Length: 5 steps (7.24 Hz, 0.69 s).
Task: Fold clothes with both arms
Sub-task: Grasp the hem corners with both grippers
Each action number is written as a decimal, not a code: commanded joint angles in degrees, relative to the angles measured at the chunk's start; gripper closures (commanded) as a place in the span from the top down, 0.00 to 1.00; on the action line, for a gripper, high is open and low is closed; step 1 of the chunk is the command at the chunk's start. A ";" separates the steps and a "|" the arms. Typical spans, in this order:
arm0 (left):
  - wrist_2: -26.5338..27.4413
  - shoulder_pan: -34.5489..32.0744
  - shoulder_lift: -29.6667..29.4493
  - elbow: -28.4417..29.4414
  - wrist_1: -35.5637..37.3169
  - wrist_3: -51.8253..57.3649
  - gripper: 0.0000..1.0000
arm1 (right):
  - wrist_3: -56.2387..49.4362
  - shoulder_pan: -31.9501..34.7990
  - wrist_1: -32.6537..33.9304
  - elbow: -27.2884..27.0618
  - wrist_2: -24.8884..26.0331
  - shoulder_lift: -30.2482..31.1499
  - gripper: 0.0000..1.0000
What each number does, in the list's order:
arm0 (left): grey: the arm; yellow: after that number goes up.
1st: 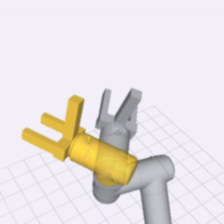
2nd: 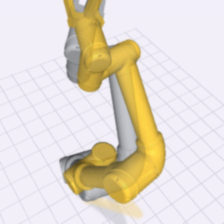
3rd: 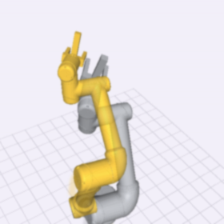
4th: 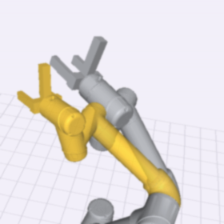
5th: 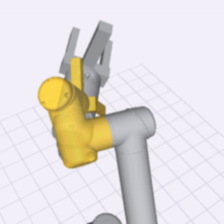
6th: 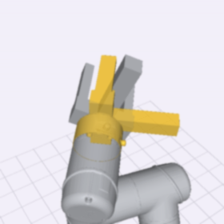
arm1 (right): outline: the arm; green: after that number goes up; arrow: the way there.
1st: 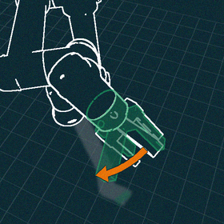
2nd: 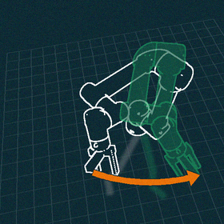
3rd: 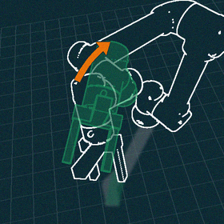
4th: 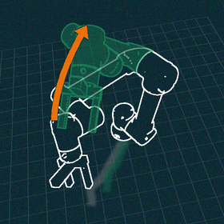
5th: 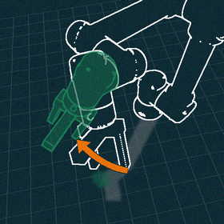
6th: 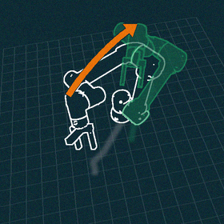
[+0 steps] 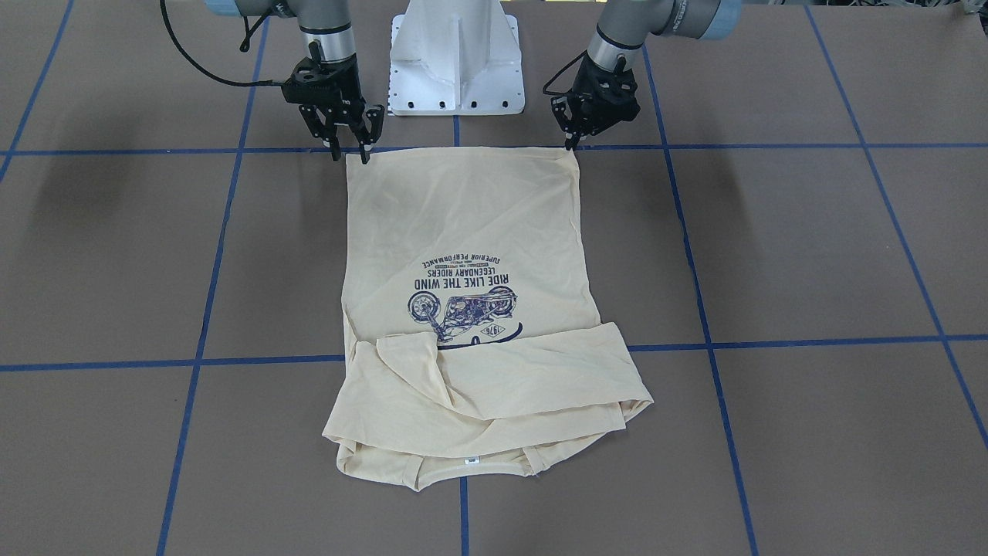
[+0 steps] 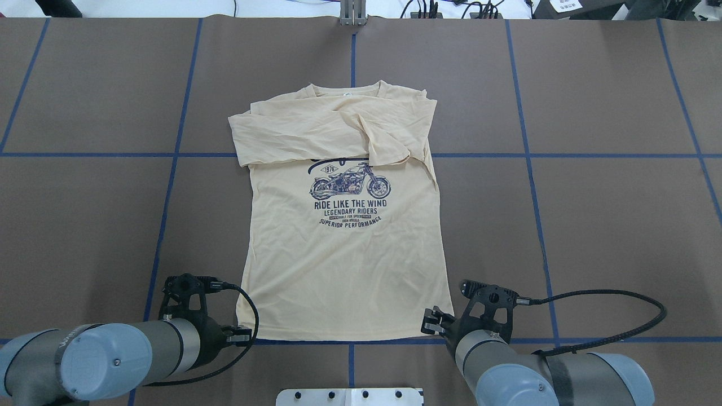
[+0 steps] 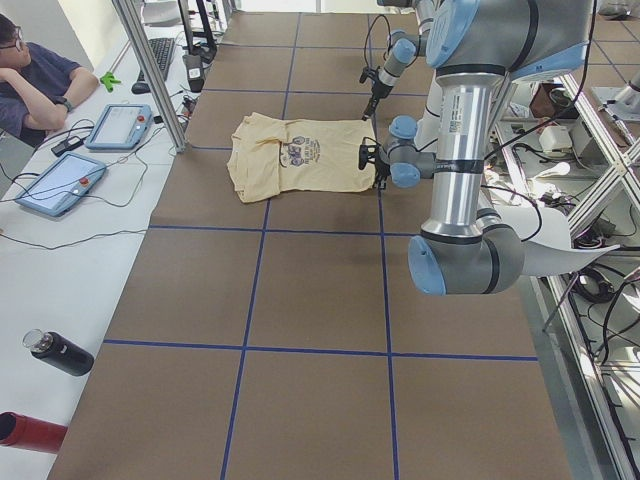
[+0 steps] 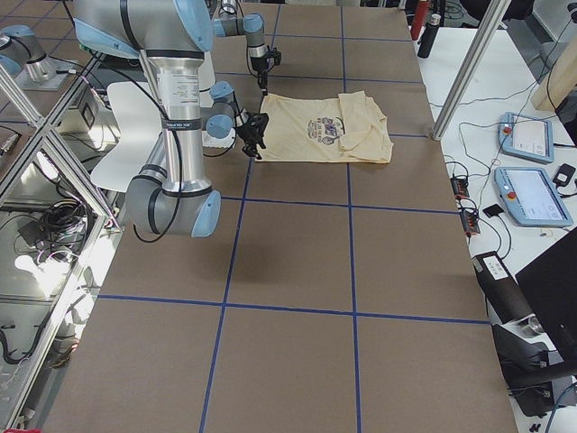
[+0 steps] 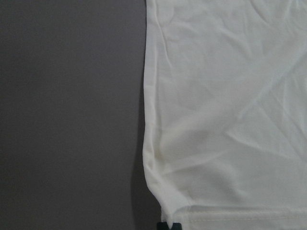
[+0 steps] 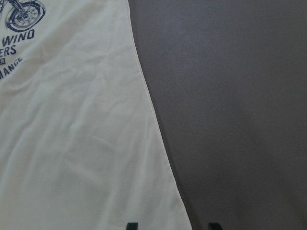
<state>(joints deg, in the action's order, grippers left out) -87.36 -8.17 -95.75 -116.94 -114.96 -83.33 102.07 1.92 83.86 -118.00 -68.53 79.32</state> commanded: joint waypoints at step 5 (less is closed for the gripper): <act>0.00 -0.01 0.12 0.04 0.00 0.01 0.00 | 1.11 -1.48 0.08 1.81 0.42 -0.04 0.36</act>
<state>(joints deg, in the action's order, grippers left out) -87.36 -8.17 -95.63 -116.93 -114.96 -83.32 102.91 0.82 83.86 -116.25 -68.13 79.58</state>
